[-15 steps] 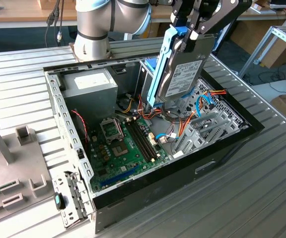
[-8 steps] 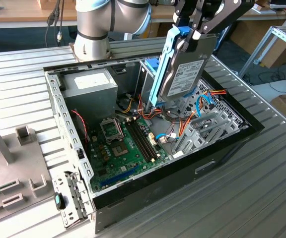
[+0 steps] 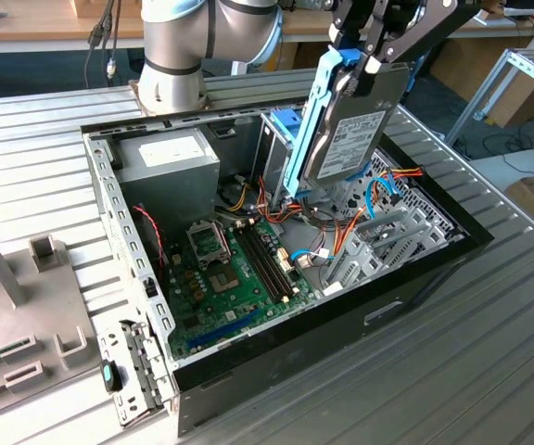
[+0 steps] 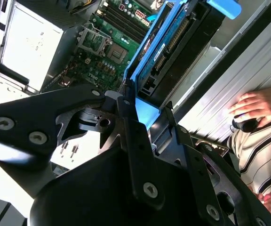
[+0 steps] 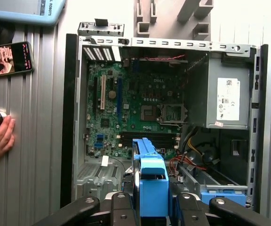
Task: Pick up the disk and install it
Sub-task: 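Pick up the disk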
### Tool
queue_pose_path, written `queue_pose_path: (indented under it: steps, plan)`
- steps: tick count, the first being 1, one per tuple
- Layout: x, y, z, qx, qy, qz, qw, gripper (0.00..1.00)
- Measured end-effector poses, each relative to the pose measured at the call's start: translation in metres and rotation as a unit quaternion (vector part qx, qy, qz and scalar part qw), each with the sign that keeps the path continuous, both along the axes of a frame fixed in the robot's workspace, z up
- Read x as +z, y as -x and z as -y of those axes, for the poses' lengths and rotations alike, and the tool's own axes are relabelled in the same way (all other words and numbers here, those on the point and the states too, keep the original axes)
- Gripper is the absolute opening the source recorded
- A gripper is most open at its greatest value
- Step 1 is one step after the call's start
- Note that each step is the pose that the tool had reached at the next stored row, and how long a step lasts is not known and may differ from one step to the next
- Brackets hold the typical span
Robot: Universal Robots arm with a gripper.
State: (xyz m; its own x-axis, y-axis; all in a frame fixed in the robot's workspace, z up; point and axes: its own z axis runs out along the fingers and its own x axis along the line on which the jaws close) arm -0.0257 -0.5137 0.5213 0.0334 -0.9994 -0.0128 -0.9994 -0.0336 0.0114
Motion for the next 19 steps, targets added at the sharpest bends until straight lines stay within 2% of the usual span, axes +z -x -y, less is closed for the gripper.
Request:
queue_pose_path:
  steps: [10,19]
  plan:
    - [0.0000,-0.0234,-0.0004,0.000,0.0000,0.0000,1.0000,0.36]
    - [0.0000,-0.0262,-0.0004,0.000,0.0000,0.0000,1.0000,0.36]
